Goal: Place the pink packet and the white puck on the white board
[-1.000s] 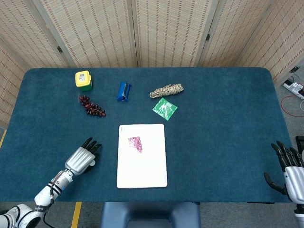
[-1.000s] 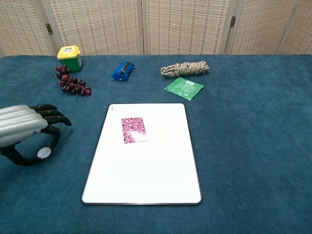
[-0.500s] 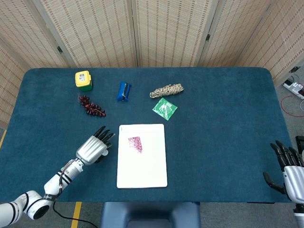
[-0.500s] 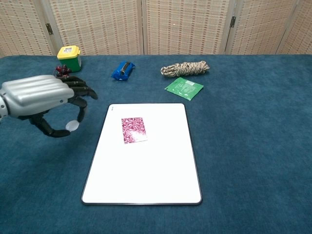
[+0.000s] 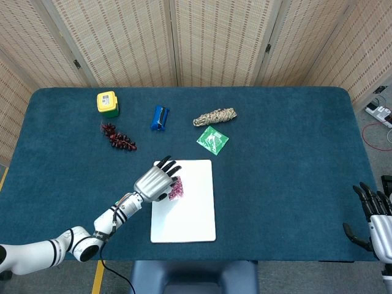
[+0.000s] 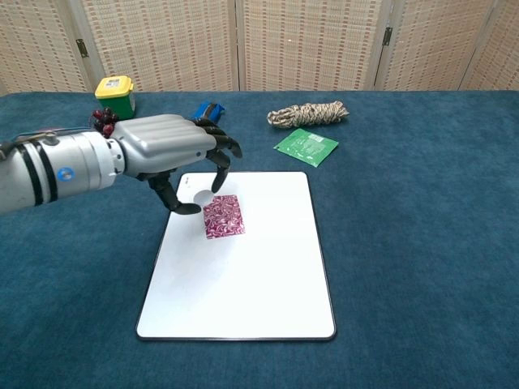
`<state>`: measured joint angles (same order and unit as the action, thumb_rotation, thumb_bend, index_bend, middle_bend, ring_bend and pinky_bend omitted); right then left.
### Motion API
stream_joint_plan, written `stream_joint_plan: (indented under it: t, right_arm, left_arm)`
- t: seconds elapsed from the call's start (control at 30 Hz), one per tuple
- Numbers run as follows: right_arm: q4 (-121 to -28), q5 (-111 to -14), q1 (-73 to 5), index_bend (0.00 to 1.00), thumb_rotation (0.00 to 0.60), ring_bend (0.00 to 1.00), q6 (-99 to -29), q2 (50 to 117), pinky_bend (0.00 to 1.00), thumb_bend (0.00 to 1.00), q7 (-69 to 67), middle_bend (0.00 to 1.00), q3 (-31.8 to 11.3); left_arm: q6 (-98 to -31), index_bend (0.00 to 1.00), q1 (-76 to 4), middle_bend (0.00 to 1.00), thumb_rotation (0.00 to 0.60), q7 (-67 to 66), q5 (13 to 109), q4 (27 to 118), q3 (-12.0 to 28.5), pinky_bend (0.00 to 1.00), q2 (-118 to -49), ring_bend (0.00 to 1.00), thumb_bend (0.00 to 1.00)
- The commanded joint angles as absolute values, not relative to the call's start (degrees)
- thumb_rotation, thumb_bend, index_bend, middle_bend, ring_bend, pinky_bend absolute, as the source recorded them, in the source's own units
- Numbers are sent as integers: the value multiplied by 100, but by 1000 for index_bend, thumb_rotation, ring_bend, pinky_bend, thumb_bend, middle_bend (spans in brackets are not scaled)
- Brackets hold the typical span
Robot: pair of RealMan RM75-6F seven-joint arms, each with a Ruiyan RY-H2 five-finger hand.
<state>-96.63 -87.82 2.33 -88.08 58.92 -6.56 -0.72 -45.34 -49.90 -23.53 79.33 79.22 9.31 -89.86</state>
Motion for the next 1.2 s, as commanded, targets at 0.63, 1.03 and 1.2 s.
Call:
stream_joint_plan:
  t: [0.63,1.03,1.2]
  right_arm:
    - [-9553,-8706,307,33,600,97,-8844,5908,42,365,-787,64,-65]
    - [-9533,-8741,342,33,600,97,-8904,5896,42,364,-826,64,-65]
    - [-9518,-8770,336,33,600,97,-8901,5898,42,365,-846,64,-63]
  left_arm:
    - [-4169,431,-5525,172,600,-3020,6720,7440,1051,0,-9503,117,355]
    - [-4676,215,-5328,172,600,-2834,6463,7865,1063,0,-9178,103,333]
    - [-5115,224,-4970,172,600,-2616,6351,8110,1039,0,-8792,103,333]
